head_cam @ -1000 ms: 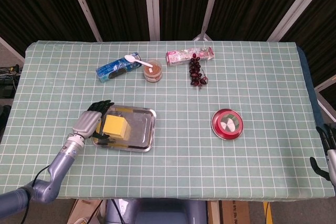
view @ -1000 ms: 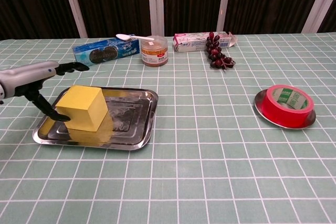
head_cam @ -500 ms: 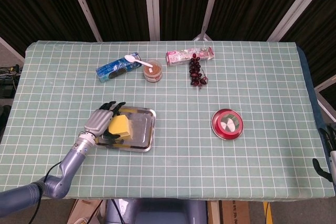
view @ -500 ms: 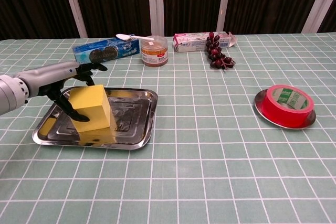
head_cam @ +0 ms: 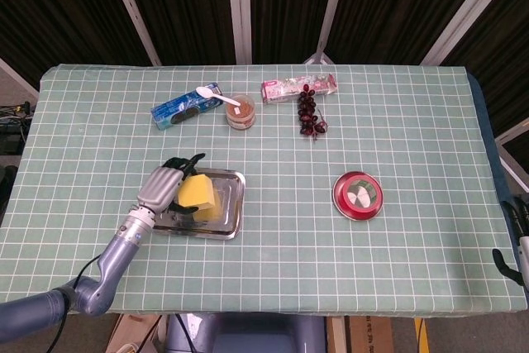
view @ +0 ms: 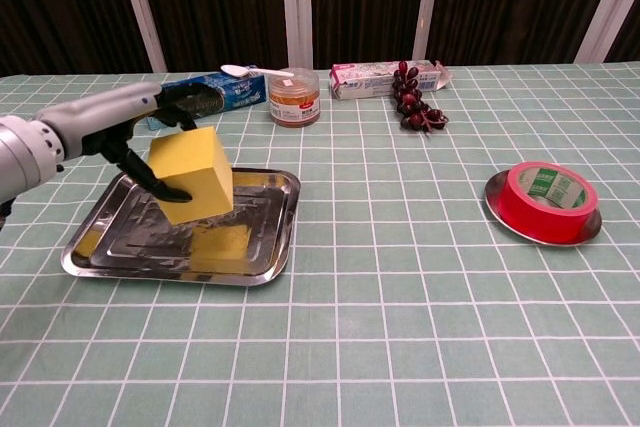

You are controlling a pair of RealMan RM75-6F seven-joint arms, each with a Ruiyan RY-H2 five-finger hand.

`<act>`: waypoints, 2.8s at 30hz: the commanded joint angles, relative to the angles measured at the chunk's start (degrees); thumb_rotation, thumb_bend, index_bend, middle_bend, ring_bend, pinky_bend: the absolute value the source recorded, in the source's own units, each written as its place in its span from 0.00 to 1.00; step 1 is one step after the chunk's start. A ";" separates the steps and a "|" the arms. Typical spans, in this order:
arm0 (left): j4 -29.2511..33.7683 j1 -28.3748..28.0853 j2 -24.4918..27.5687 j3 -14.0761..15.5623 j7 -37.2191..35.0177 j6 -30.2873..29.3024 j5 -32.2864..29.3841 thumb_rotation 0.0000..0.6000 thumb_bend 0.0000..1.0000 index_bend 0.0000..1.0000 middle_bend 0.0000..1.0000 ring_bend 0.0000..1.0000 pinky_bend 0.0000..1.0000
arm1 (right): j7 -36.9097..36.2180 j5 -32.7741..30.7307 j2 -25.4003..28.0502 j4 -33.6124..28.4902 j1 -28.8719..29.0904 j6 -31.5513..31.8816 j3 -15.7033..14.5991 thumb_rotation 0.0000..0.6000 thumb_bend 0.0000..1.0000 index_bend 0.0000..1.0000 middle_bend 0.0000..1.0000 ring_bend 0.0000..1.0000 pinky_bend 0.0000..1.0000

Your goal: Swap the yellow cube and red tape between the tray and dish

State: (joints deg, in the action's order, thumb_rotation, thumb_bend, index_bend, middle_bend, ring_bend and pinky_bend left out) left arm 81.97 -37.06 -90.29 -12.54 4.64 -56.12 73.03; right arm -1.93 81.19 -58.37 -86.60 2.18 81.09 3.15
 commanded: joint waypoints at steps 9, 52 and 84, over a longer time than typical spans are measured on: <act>-8.27 -12.98 -13.81 -6.84 9.36 5.80 -8.67 1.00 0.26 0.03 0.59 0.18 0.16 | -1.21 -0.52 1.54 -0.50 -1.44 0.54 -0.68 1.00 0.40 0.00 0.00 0.00 0.00; -0.63 -10.03 -3.73 -4.56 4.81 1.25 -7.61 1.00 0.03 0.00 0.00 0.00 0.01 | -4.70 -3.80 4.12 3.21 -0.86 -2.95 1.49 1.00 0.40 0.00 0.00 0.00 0.00; 12.87 22.37 19.05 14.86 -0.64 -25.68 2.96 1.00 0.03 0.00 0.02 0.00 0.00 | 22.12 -13.01 -10.68 -5.18 30.95 -36.26 5.48 0.97 0.34 0.00 0.00 0.00 0.00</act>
State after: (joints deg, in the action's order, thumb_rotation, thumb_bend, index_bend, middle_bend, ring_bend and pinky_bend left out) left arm 94.98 -14.82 -71.15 2.34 4.17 -81.67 75.81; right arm 19.15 69.04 -68.09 -92.27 32.20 45.72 8.77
